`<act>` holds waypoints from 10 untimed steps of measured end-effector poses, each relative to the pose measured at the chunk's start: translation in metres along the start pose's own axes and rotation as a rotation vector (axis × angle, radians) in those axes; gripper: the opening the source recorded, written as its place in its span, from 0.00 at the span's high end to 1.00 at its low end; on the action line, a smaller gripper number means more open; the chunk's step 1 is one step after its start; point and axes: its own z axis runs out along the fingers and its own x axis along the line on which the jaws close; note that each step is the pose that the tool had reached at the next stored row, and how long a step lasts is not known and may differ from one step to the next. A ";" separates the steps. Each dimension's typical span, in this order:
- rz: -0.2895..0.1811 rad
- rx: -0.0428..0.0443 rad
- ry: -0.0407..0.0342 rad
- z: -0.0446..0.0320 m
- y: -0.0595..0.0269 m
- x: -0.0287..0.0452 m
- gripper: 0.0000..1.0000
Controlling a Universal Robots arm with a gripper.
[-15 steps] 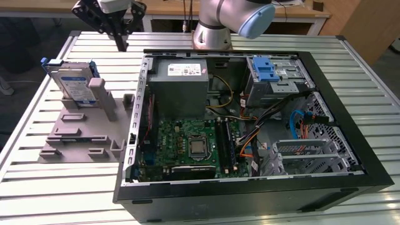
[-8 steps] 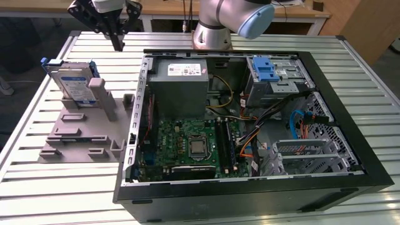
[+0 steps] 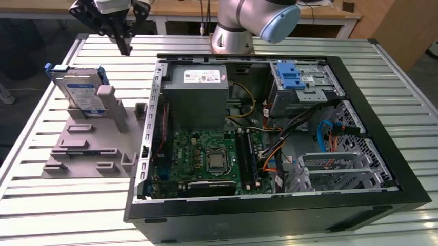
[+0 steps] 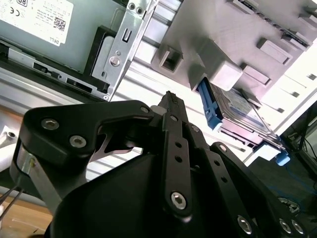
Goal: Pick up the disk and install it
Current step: 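Reach for the disk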
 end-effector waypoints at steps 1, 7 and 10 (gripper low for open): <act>0.000 0.0000 -0.0001 0.0001 0.0002 0.0011 0.89; 0.000 0.0000 0.0000 0.0005 0.0014 0.0076 0.89; 0.000 0.0000 0.0000 0.0007 0.0019 0.0107 0.89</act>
